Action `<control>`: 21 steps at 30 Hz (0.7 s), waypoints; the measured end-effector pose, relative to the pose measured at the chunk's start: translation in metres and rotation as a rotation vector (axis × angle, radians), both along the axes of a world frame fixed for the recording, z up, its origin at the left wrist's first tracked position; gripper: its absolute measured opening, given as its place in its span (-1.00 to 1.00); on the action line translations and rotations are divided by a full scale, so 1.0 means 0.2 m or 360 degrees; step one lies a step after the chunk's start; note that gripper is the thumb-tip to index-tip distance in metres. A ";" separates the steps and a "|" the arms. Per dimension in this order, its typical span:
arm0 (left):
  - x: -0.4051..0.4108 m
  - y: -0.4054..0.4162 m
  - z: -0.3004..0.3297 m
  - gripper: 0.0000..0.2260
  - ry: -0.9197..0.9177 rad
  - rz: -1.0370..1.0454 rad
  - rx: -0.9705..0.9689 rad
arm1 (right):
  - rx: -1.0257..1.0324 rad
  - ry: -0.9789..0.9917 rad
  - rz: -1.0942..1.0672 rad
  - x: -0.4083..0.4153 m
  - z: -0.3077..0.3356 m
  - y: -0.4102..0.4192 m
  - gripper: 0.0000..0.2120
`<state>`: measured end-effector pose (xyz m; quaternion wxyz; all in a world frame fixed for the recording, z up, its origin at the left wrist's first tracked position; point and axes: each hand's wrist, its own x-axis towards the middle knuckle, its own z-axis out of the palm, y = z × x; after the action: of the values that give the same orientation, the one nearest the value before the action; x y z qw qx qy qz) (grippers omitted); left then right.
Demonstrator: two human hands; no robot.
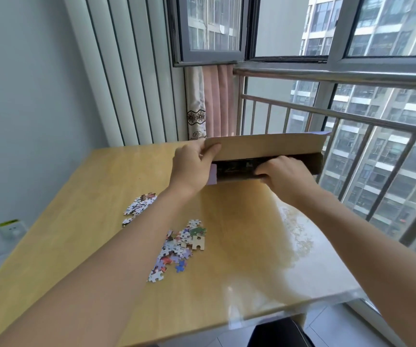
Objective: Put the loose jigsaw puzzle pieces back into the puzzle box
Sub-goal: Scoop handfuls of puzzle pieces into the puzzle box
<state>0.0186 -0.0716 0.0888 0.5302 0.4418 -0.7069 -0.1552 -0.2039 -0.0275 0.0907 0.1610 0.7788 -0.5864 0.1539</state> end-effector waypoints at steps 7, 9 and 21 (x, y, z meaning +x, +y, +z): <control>-0.07 0.05 -0.33 -0.83 -0.0076 -0.0002 0.0324 | 0.0512 -0.0535 0.0330 0.11 -0.23 0.07 -0.85; -0.06 0.07 -0.41 -0.81 -0.0074 -0.0030 0.0490 | 0.0560 -0.0630 0.0410 0.16 -0.27 0.09 -0.86; 0.55 0.14 -0.47 -0.64 -0.0583 0.0113 0.0428 | 0.1020 -0.0500 0.0310 0.66 -0.64 0.21 0.10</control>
<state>0.1279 -0.0430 -0.0052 0.3344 0.5538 -0.7484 -0.1465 -0.0723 0.0152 -0.0369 -0.1986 0.8086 -0.5456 0.0948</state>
